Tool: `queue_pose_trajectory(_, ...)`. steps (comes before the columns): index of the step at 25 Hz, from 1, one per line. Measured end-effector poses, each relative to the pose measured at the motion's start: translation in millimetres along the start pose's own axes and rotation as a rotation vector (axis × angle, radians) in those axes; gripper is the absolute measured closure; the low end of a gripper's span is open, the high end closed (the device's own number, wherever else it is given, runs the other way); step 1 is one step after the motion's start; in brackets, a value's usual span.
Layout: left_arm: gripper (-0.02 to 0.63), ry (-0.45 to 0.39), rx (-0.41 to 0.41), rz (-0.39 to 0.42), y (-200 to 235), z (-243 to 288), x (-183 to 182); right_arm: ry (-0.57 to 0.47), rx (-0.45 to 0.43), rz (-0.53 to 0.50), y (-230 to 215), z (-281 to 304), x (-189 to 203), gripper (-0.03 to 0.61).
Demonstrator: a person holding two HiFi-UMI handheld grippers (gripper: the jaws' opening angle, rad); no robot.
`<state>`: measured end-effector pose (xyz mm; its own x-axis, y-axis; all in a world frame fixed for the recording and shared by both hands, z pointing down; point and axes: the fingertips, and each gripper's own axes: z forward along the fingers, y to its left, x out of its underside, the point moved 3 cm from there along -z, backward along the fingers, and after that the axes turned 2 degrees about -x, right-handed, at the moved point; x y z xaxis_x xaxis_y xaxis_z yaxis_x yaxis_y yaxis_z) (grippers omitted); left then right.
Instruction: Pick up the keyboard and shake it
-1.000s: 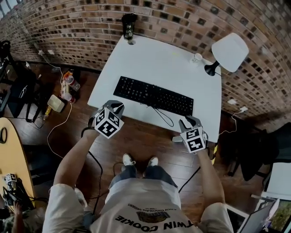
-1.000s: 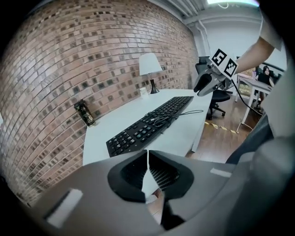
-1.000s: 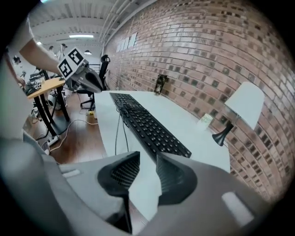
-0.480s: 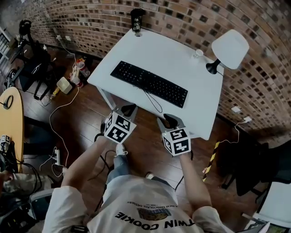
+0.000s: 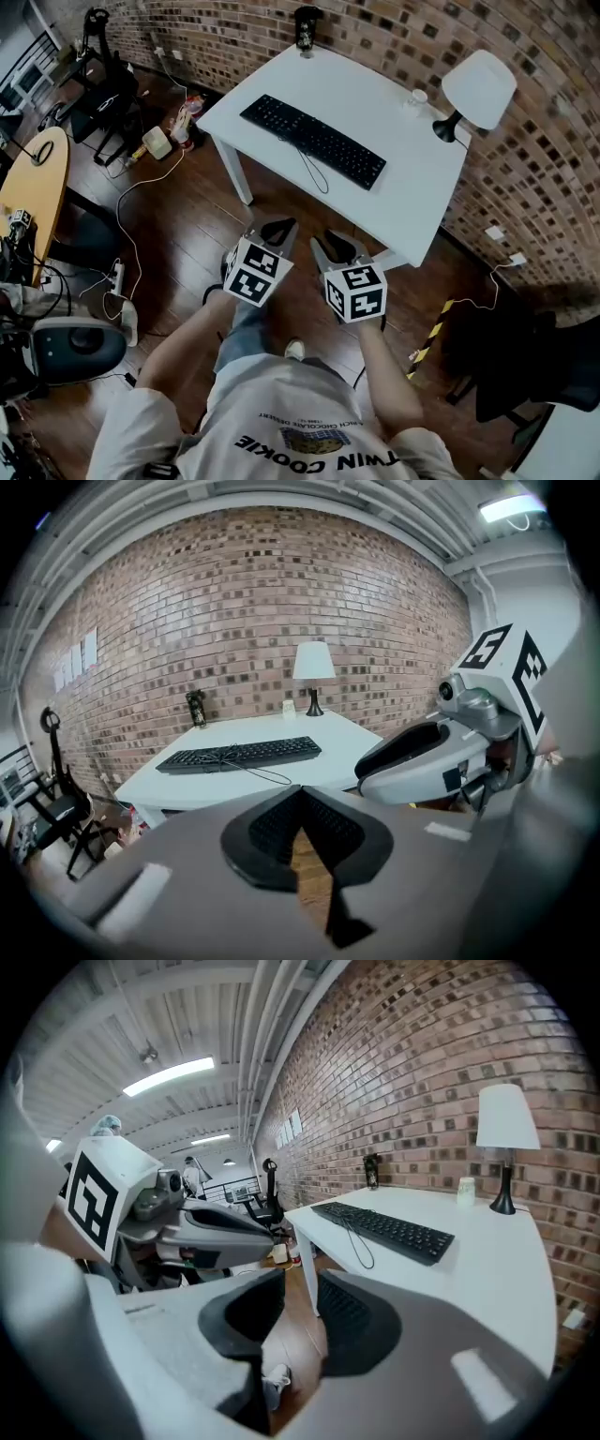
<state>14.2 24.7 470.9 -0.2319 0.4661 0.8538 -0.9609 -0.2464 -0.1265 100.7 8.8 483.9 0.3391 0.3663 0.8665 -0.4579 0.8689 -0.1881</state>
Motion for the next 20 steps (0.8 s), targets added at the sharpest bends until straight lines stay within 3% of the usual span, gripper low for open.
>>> queue_pose_trajectory(4, 0.606, -0.009, -0.040, -0.080, -25.5, -21.9, 4.9, -0.015, -0.026, 0.030, 14.2, -19.4, 8.4, 0.469)
queue_pose_trajectory(11, 0.606, -0.062, -0.129, -0.304, -50.2, -62.4, 16.4, -0.040, -0.072, 0.039, 57.4, -39.1, 10.2, 0.471)
queue_pose_trajectory(20, 0.606, -0.101, -0.240, -0.388, -60.9, -117.0, 31.2, -0.064, -0.049, 0.034, 94.2, -60.7, 17.6, 0.514)
